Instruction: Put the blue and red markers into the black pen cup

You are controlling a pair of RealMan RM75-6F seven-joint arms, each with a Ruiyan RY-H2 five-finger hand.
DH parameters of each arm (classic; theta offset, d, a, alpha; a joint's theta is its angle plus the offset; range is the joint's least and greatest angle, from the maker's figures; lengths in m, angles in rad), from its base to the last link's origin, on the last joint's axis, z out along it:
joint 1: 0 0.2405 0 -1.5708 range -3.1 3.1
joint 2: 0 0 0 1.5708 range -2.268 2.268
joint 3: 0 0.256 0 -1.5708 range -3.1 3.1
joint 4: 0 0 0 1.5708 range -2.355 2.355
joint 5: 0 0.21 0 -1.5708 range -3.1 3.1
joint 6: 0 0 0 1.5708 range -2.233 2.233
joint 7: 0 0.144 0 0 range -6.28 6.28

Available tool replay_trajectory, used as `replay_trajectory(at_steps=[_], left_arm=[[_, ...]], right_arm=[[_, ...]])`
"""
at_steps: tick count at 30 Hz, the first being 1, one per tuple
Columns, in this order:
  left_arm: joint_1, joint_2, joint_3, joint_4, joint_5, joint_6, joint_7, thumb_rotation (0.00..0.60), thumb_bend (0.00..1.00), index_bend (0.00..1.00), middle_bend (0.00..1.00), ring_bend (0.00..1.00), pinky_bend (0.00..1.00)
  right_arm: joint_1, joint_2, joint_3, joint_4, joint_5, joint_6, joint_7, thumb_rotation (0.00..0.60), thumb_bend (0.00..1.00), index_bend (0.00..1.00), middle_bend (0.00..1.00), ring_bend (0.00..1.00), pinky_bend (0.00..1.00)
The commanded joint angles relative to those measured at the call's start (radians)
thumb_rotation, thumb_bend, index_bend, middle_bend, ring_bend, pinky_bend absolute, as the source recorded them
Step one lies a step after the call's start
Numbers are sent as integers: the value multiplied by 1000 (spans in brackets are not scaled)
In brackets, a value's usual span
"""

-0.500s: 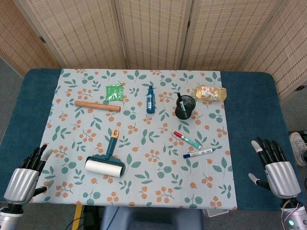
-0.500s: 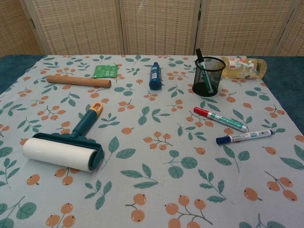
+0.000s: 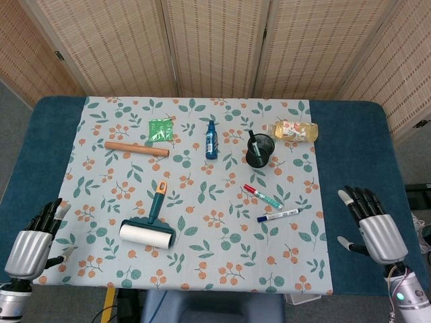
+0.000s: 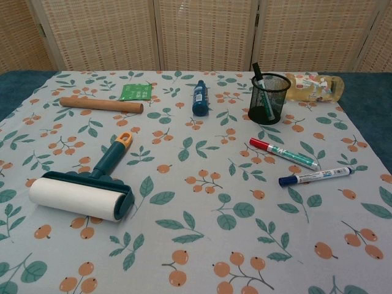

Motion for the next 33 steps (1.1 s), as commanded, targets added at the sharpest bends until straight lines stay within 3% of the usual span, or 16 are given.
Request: replay_trajectory(at_steps=[1, 8, 15, 21, 33], left_arm=[[3, 4, -4, -1, -8, 6, 1, 600, 206, 0, 0, 8, 271], [16, 6, -6, -13, -18, 28, 16, 600, 206, 0, 0, 8, 271], [18, 8, -5, -19, -17, 35, 12, 600, 205, 0, 0, 8, 271], [29, 19, -2, -29, 1, 65, 0, 600, 206, 0, 0, 8, 271], [40, 33, -1, -36, 17, 93, -19, 600, 206, 0, 0, 8, 271]], right_arm=[[133, 38, 18, -34, -30, -170, 28, 600, 198, 165, 0, 0, 0], [319, 45, 44, -94, -23, -422, 6, 600, 253, 330, 12, 0, 0], [436, -46, 68, -48, 73, -598, -100, 600, 262, 353, 13, 0, 0], [480, -172, 74, 58, 147, -643, -169, 600, 263, 364, 13, 0, 0], [503, -281, 34, 181, 163, -634, -169, 600, 264, 421, 25, 0, 0]])
